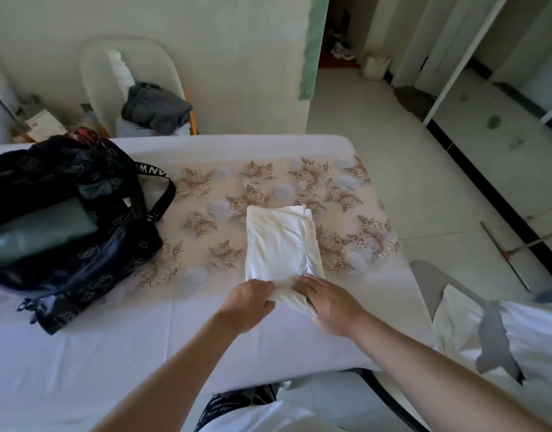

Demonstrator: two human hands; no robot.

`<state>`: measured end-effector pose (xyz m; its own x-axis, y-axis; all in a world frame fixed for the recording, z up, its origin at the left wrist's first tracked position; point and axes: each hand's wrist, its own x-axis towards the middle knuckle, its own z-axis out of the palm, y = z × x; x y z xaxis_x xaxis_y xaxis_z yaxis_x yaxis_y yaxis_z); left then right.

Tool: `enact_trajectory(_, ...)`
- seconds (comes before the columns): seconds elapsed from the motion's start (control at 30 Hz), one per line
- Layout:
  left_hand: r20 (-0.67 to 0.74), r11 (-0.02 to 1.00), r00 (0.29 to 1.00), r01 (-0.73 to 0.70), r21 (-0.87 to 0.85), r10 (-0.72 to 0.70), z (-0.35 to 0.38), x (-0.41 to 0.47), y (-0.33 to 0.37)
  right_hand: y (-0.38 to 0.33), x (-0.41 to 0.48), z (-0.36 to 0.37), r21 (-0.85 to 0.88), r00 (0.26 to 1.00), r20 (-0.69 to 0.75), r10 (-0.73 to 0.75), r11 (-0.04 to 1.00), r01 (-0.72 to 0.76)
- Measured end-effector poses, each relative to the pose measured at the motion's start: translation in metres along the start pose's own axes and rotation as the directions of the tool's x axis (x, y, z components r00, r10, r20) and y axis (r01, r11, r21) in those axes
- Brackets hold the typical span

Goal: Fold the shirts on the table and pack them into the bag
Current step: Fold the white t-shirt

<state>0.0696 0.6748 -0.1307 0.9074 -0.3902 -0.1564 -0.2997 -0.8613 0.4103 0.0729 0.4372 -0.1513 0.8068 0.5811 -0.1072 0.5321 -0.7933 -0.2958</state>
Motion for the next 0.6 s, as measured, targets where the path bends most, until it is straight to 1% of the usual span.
enact_trajectory(0.03, 0.073, 0.997, 0.995, 0.073, -0.029, -0.071, -0.012, 0.005, 0.002, -0.005, 0.002, -0.009, 0.112, 0.997, -0.026, 0.079, 0.991, -0.075)
enact_trajectory(0.1, 0.211, 0.977, 0.967, 0.171, -0.129, -0.142, -0.036, 0.016, 0.003, -0.012, 0.008, -0.029, 0.296, 0.969, 0.010, 0.248, 0.925, -0.239)
enact_trajectory(0.17, 0.282, 0.952, 0.946, 0.226, -0.208, -0.162, -0.054, 0.026, 0.000, -0.011, 0.017, -0.044, 0.447, 0.929, 0.049, 0.366, 0.824, -0.349)
enact_trajectory(0.2, 0.283, 0.938, 0.942, 0.252, -0.239, -0.181, -0.059, 0.031, -0.002, -0.009, 0.022, -0.049, 0.494, 0.910, 0.064, 0.410, 0.779, -0.386)
enact_trajectory(0.23, 0.229, 0.925, 0.949, 0.273, -0.264, -0.215, -0.061, 0.036, -0.005, -0.005, 0.027, -0.051, 0.522, 0.884, 0.079, 0.461, 0.736, -0.430)
enact_trajectory(0.27, 0.114, 0.918, 0.960, 0.278, -0.282, -0.255, -0.060, 0.039, -0.005, -0.002, 0.033, -0.052, 0.545, 0.856, 0.094, 0.509, 0.693, -0.472)
enact_trajectory(0.3, -0.084, 0.930, 0.957, 0.248, -0.270, -0.279, -0.058, 0.041, -0.004, 0.002, 0.038, -0.051, 0.569, 0.827, 0.103, 0.553, 0.649, -0.505)
enact_trajectory(0.33, -0.313, 0.963, 0.924, 0.153, -0.224, -0.220, -0.053, 0.043, -0.002, 0.004, 0.044, -0.051, 0.582, 0.799, 0.102, 0.592, 0.616, -0.531)
enact_trajectory(0.37, -0.476, 0.992, 0.875, 0.040, -0.124, -0.095, -0.045, 0.044, 0.001, 0.007, 0.050, -0.049, 0.567, 0.774, 0.102, 0.624, 0.603, -0.561)
enact_trajectory(0.4, -0.556, 0.997, 0.829, -0.073, -0.019, 0.050, -0.037, 0.044, 0.006, 0.009, 0.055, -0.046, 0.532, 0.751, 0.095, 0.654, 0.604, -0.593)
enact_trajectory(0.43, -0.553, 0.982, 0.812, -0.174, 0.071, 0.184, -0.026, 0.043, 0.011, 0.010, 0.061, -0.043, 0.493, 0.718, 0.081, 0.691, 0.599, -0.631)
enact_trajectory(0.47, -0.492, 0.955, 0.818, -0.264, 0.138, 0.297, -0.015, 0.042, 0.014, 0.013, 0.065, -0.038, 0.473, 0.680, 0.058, 0.731, 0.580, -0.663)
enact_trajectory(0.5, -0.408, 0.933, 0.839, -0.313, 0.177, 0.359, -0.003, 0.041, 0.013, 0.014, 0.069, -0.035, 0.477, 0.646, 0.034, 0.763, 0.556, -0.681)
enact_trajectory(0.53, -0.325, 0.928, 0.872, -0.316, 0.199, 0.367, 0.008, 0.041, 0.010, 0.016, 0.071, -0.032, 0.487, 0.617, 0.013, 0.787, 0.534, -0.691)
enact_trajectory(0.57, -0.242, 0.937, 0.915, -0.275, 0.213, 0.324, 0.018, 0.040, 0.002, 0.018, 0.074, -0.030, 0.486, 0.597, 0.007, 0.802, 0.519, -0.703)
enact_trajectory(0.6, -0.175, 0.956, 0.957, -0.192, 0.224, 0.233, 0.023, 0.041, -0.007, 0.020, 0.076, -0.030, 0.477, 0.582, 0.012, 0.813, 0.507, -0.718)
